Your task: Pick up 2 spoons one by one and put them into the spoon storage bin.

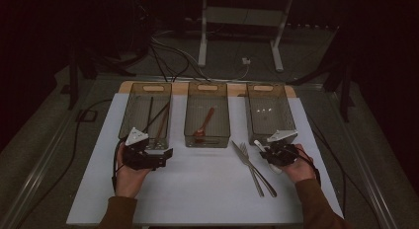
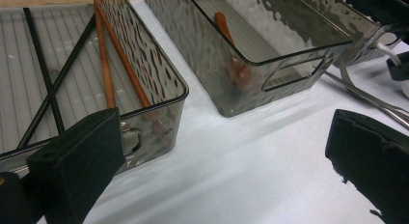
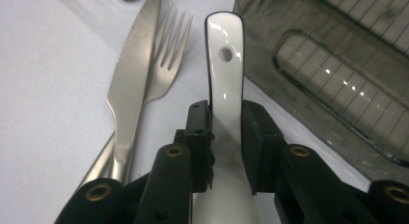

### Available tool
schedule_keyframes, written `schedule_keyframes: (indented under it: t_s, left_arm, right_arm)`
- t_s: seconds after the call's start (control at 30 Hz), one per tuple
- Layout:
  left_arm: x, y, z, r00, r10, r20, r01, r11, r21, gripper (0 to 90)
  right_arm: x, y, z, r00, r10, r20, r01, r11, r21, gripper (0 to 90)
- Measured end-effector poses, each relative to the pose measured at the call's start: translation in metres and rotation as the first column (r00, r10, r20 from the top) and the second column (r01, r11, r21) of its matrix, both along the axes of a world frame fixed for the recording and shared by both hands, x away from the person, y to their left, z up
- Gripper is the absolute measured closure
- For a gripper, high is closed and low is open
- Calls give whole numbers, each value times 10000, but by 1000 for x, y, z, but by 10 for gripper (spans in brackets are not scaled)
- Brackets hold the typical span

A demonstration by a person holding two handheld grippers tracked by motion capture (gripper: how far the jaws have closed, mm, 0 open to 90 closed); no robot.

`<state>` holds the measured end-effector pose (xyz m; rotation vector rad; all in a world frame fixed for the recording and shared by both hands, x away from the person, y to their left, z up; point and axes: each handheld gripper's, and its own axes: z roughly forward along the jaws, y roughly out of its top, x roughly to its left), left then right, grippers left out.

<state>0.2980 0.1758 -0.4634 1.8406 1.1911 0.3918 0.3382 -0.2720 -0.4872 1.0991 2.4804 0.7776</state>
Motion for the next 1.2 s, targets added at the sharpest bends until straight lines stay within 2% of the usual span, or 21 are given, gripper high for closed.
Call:
schedule_keyframes:
  t_s: [0.2, 0.7, 1.2]
  left_arm:
    - [0, -1, 0, 10000, 1, -22, -1, 10000, 38, 12]
    - [-1, 1, 0, 10000, 56, 11, -56, 10000, 7, 12]
    - [-7, 3, 1, 9999, 45, 143, -46, 10000, 78, 11]
  right_arm:
    - [-4, 1, 6, 9991, 35, 417, -47, 9995, 297, 747]
    - [-6, 0, 19, 9961, -138, 868, 60, 9960, 887, 750]
    - [2, 16, 42, 9921, -96, 1253, -78, 9904, 1378, 752]
